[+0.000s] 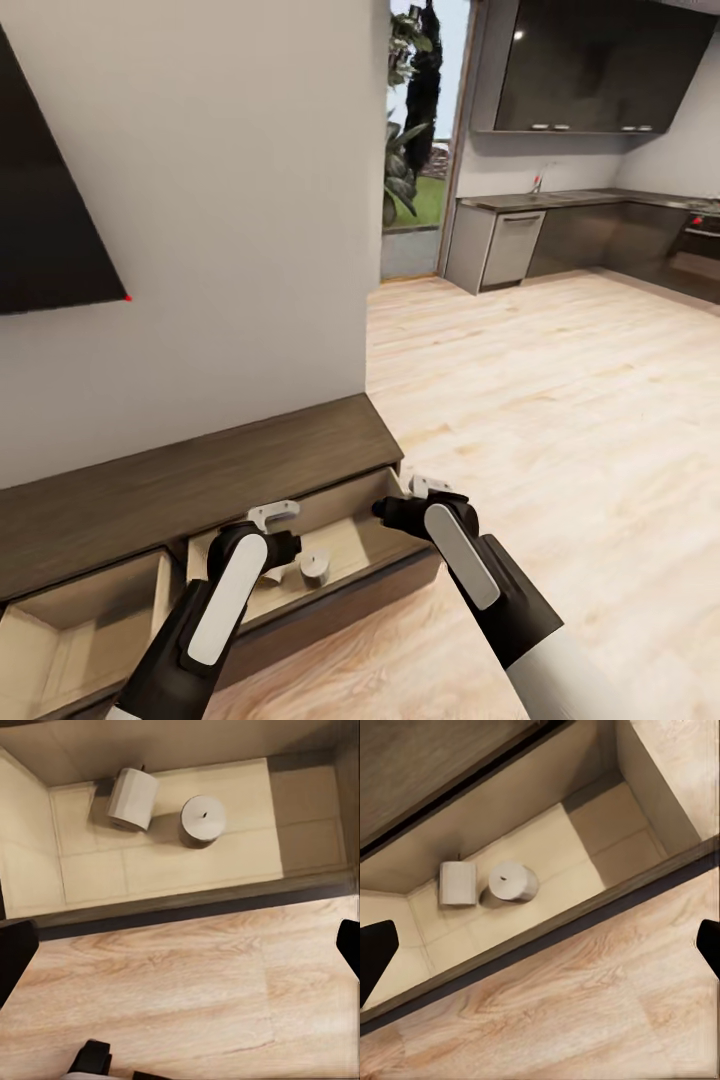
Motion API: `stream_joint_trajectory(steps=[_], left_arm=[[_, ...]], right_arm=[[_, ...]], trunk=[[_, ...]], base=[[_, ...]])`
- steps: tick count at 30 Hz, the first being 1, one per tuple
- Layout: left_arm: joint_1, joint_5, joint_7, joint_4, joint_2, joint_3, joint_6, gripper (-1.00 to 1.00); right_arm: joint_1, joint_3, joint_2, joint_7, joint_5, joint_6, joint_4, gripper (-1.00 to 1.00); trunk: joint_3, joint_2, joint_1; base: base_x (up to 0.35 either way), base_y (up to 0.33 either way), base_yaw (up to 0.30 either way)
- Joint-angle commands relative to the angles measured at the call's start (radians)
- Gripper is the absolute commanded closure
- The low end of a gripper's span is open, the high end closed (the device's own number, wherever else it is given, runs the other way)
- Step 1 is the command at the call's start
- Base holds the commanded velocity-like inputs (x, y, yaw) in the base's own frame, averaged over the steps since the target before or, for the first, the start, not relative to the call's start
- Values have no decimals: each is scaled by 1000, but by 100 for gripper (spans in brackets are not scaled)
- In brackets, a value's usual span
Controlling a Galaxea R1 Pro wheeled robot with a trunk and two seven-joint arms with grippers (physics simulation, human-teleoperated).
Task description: Place each of the two pumpkins and all three candles from the living room inside a cabinet in the living room (use any cabinet), then make sure every cabinet is closed, and position the cauldron so it is next to a table in the living room.
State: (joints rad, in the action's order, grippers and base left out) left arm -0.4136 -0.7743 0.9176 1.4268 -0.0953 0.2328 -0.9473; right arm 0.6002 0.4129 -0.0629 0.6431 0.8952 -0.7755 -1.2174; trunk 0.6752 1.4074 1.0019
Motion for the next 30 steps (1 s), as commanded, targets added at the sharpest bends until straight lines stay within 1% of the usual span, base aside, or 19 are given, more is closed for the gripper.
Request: stream_joint_trajectory(steps=[1, 4, 12, 17, 30], left_arm=[[-1, -10, 10, 1, 0, 0, -2, -100], [-1, -10, 10, 1, 0, 0, -2, -100], [-1, -10, 10, 1, 0, 0, -2, -100], [-1, -10, 10, 1, 1, -1, -2, -100], [-1, -10, 10, 2, 2, -1, -2, -100]], right_arm=[[1, 1, 0, 10, 10, -1, -1, -100], [1, 1, 0, 10, 10, 0, -1, -100], [1, -2, 0, 9, 10, 0, 1, -100], [1, -17, 0, 6, 10, -1, 1, -100], [1, -19, 0, 6, 10, -1, 1, -100]], trunk=[[-2, -7, -4], [-12, -28, -15], [-12, -28, -15], [-12, -28, -15], [-12, -28, -15]], base=[[0, 0, -280], [0, 0, -280], [0, 0, -280], [0, 0, -280], [0, 0, -280]])
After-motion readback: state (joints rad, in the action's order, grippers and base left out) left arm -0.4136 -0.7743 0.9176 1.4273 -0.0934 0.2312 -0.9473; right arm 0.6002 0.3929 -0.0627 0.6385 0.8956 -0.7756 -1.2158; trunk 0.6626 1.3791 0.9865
